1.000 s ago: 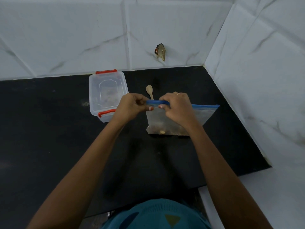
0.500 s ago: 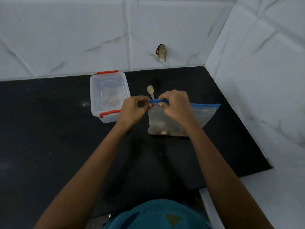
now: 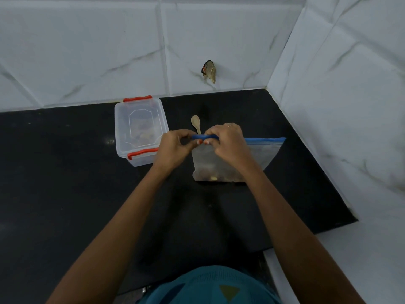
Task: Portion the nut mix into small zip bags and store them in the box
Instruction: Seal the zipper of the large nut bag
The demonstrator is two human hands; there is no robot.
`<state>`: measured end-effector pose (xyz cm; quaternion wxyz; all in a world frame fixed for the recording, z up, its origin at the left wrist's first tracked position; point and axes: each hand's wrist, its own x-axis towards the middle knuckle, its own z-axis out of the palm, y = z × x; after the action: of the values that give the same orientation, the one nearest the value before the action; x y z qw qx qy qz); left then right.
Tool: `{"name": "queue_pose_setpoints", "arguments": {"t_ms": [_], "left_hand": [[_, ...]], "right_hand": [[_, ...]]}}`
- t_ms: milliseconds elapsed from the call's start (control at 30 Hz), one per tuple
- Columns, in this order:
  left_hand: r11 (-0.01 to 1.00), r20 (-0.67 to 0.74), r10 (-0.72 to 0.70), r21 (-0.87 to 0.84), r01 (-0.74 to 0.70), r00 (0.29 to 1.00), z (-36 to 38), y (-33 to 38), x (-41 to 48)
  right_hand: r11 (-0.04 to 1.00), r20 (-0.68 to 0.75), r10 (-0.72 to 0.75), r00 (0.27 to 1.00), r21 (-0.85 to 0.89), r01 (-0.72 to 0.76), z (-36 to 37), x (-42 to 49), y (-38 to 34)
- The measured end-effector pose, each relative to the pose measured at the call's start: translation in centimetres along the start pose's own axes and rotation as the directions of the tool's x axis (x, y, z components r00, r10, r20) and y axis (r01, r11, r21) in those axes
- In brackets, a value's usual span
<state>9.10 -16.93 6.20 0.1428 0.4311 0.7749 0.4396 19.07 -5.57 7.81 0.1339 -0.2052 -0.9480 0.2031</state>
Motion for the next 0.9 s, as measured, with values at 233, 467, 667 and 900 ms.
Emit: {"name": "queue_pose_setpoints", "arguments": {"t_ms": [233,467,667,900], "left_hand": [[1.000,-0.052,-0.028,0.005,0.028,0.998,0.2,-0.2,-0.1],[0.984,0.060,-0.034,-0.174,0.044,0.998,0.4,0.0,-0.1],[1.000,-0.008,-0.026,-0.009,0.026,1.000,1.3,-0.1,0.4],[0.998,-0.031,-0.047,-0.040,0.046,0.998,1.3,0.5,0.2]], "right_hand": [[1.000,0.026,-0.001,1.000,-0.003,0.001,-1.3,-0.1,1.4],[0.994,0.036,-0.009,0.999,-0.111,0.013,-1.0,-0.2,1.3],[1.000,-0.014,-0.019,1.000,-0.015,0.019,-0.9,-0.4,1.7],[0.989,-0.010,0.023,1.000,-0.143,-0.025,-2.7,-1.1,3.4]]}}
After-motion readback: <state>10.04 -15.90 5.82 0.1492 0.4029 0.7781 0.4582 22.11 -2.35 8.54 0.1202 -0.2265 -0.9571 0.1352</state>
